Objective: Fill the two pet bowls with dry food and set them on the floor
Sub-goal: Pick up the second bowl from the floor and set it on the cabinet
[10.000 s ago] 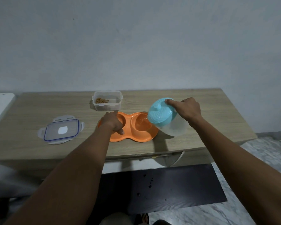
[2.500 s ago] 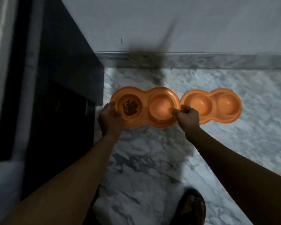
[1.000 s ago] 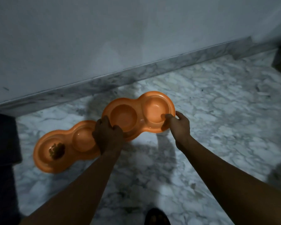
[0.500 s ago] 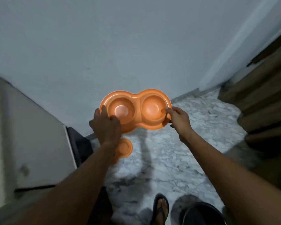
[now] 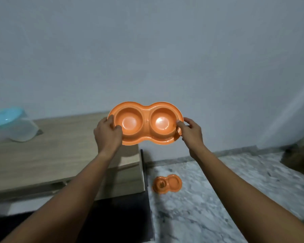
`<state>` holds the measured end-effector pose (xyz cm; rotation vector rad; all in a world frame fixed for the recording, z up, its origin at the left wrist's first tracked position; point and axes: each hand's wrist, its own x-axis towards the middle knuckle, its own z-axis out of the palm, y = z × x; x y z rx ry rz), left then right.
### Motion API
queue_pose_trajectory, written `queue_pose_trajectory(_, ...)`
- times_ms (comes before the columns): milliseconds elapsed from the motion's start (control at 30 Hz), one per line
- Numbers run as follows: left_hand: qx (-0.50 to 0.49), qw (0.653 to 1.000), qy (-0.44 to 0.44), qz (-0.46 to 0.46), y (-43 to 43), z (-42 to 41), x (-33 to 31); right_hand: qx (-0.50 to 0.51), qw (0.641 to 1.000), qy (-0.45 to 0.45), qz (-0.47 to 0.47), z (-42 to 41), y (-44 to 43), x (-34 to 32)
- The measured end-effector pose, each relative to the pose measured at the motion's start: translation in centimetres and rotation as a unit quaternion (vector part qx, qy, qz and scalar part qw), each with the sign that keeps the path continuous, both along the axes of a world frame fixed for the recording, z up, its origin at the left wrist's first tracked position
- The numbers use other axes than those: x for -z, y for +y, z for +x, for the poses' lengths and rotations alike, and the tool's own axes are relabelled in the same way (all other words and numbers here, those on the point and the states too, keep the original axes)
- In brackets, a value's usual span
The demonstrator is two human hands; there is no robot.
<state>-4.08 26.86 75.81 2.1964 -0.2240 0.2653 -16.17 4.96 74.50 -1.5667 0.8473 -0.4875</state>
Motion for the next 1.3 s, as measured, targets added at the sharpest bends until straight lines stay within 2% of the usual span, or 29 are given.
queue_pose_trajectory(200, -0.056, 0.998, 0.003, -0.033, 13.9, 1.7, -2.6, -0.068, 0.997, -0.016, -0.023, 4.2, 12.0, -1.8)
queue_pose_trajectory(333, -0.079, 0.996, -0.001, -0.027, 23.6, 5.0, -2.0, -0.114, 0.993, -0.011, -0.031, 8.8, 20.9, -1.5)
queue_pose_trajectory(500, -0.078, 0.997, 0.002, 0.01, 36.6, 12.1, 1.7, -0.144, 0.989, 0.011, -0.03, 16.5, 33.0, 1.2)
queue_pose_trajectory(667, -0.082, 0.993, 0.078, 0.043, 49.2, 19.4, 7.1, -0.158, 0.984, 0.08, -0.004, 24.1, 45.1, 5.0)
queue_pose_trajectory(867, -0.072, 0.98, 0.174, 0.058, 56.1, 25.0, 9.3, -0.135, 0.981, 0.138, 0.016, 28.6, 52.7, 7.7)
queue_pose_trajectory(1133, -0.038, 0.976, 0.211, 0.047, 59.6, 28.2, 11.6, -0.116, 0.974, 0.194, -0.008, 32.2, 56.1, 10.1)
queue_pose_trajectory(1300, -0.009, 0.969, 0.234, 0.083, 60.2, 29.5, 11.6, -0.107, 0.968, 0.225, -0.001, 32.8, 57.0, 10.9)
